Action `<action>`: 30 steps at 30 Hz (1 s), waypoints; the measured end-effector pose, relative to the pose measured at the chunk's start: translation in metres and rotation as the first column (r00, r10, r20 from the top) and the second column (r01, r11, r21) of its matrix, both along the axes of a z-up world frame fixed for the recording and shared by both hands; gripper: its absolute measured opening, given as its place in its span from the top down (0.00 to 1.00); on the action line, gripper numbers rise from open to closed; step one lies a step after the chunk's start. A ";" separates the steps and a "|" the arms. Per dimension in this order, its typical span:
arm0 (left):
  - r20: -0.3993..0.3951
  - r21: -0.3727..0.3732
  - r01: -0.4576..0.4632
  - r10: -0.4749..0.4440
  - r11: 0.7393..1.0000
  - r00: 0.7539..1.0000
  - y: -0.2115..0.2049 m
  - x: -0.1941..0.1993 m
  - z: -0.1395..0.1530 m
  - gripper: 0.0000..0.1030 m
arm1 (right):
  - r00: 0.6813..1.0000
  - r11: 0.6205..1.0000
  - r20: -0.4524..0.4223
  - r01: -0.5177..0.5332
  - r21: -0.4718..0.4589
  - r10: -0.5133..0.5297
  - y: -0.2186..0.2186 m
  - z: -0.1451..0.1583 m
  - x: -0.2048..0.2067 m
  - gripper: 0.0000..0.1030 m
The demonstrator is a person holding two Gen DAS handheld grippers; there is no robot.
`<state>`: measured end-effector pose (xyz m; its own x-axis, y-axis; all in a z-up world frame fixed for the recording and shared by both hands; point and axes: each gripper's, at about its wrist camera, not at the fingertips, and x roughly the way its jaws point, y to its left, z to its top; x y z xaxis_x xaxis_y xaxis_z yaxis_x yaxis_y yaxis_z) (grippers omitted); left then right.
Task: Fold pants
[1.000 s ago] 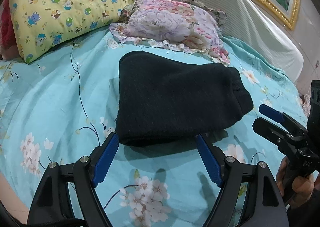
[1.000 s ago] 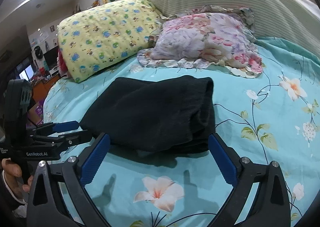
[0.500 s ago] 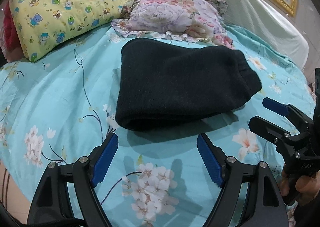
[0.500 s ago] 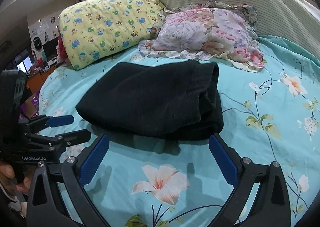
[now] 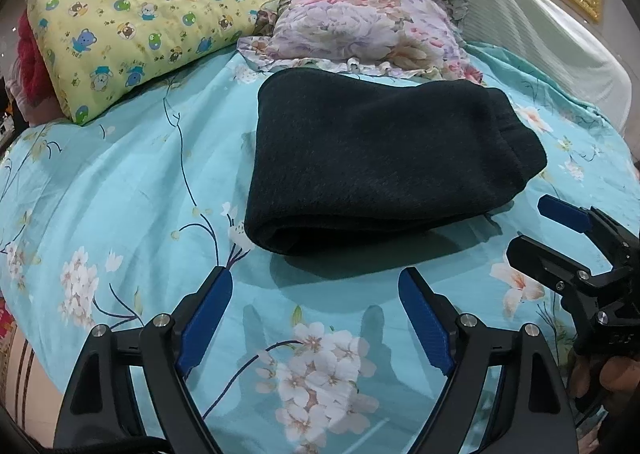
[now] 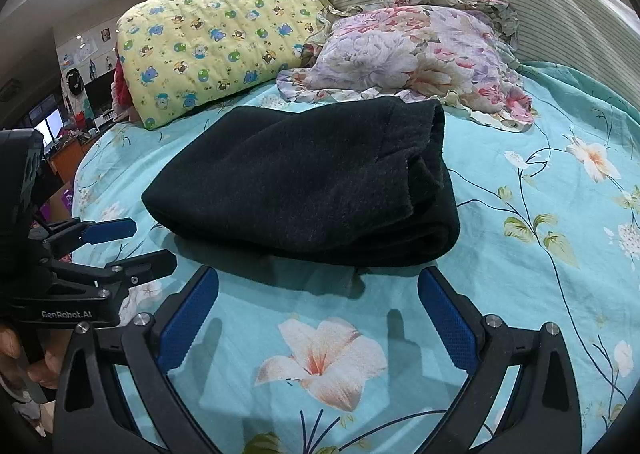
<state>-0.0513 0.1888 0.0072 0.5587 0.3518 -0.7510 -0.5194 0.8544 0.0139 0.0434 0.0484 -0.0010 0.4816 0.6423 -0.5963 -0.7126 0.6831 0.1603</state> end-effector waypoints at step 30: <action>-0.010 0.030 -0.002 0.003 1.000 1.000 0.000 0.007 -0.002 0.17 | 1.000 1.000 0.005 -0.016 0.015 0.016 0.007 0.001 -0.003 0.03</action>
<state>-0.0447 0.1893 0.0053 0.5503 0.3758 -0.7456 -0.5213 0.8522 0.0448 0.0409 0.0559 -0.0001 0.4744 0.6587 -0.5841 -0.7239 0.6694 0.1669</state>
